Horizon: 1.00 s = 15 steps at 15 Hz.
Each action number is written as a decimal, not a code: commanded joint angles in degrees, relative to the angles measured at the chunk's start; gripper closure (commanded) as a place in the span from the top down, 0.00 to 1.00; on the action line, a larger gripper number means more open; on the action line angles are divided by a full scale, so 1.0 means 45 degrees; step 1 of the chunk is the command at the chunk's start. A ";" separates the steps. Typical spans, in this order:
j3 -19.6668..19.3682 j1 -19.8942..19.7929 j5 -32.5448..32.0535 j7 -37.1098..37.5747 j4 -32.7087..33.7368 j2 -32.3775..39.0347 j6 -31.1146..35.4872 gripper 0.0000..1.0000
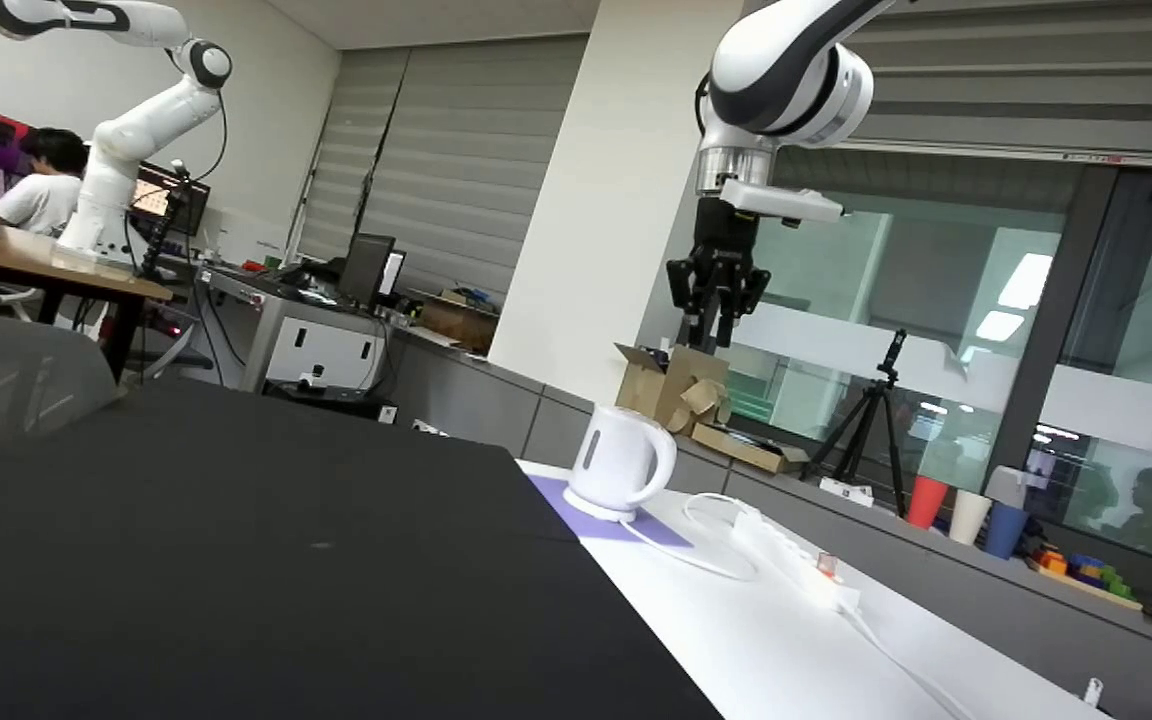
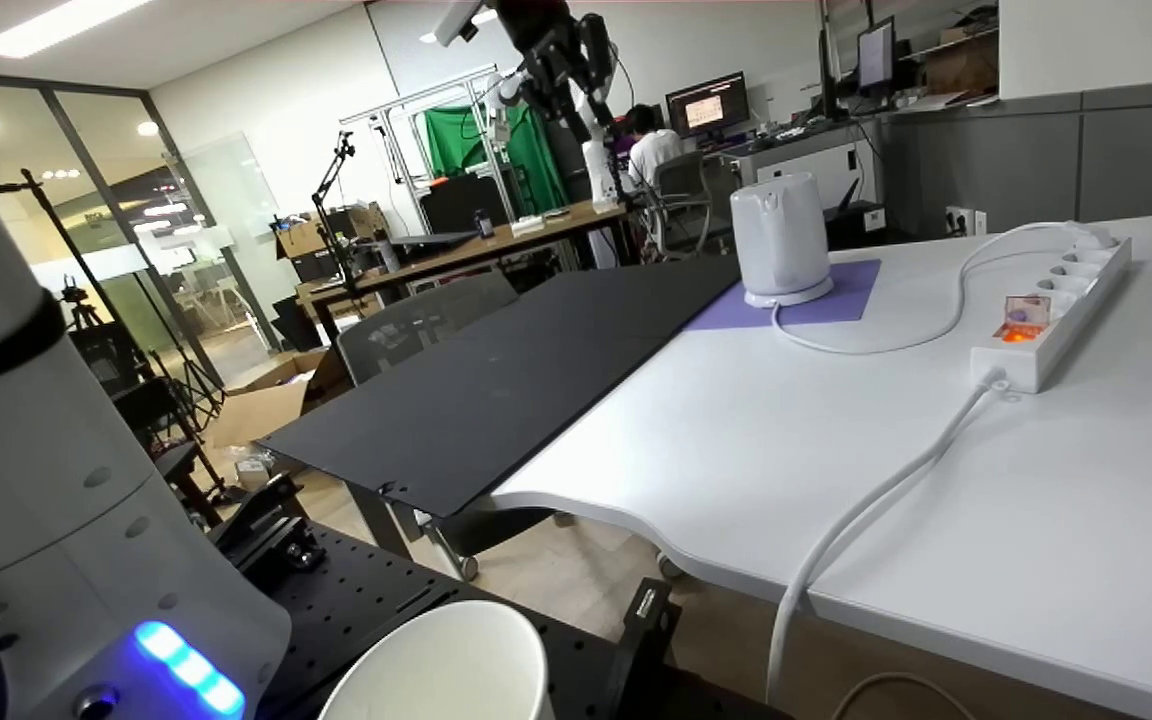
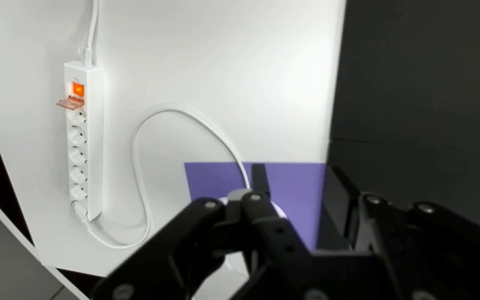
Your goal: Press the button on the kettle handle
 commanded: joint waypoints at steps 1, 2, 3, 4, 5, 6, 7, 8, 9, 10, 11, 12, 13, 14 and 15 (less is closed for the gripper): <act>-0.0293 0.0207 0.0068 -0.0106 0.0300 0.0216 -0.0070 0.36; -0.0319 0.0213 0.0077 -0.0141 0.0284 0.0279 -0.0026 0.29; -0.0314 0.0233 0.0076 -0.0141 0.0224 0.0277 -0.0023 0.21; -0.0305 0.0268 0.0075 -0.0140 0.0195 0.0263 -0.0023 0.18; -0.0299 0.0292 0.0075 -0.0140 0.0194 0.0263 -0.0023 0.17; -0.0295 0.0306 0.0074 -0.0139 0.0193 0.0256 -0.0023 0.17; -0.0295 0.0308 0.0074 -0.0139 0.0192 0.0247 -0.0023 0.17; -0.0296 0.0307 0.0074 -0.0139 0.0192 0.0247 -0.0023 0.17; -0.0295 0.0308 0.0074 -0.0139 0.0192 0.0244 -0.0023 0.17; -0.0296 0.0307 0.0074 -0.0139 0.0192 0.0244 -0.0023 0.17; -0.0296 0.0307 0.0074 -0.0139 0.0191 0.0243 -0.0023 0.17; -0.0296 0.0307 0.0074 -0.0139 0.0191 0.0243 -0.0023 0.17; -0.0296 0.0307 0.0074 -0.0139 0.0191 0.0243 -0.0023 0.17; -0.0387 0.0254 -0.0201 0.0234 0.0205 0.0329 0.0533 0.04; -0.0464 0.0205 -0.0296 0.0286 0.0314 0.0477 0.0880 0.02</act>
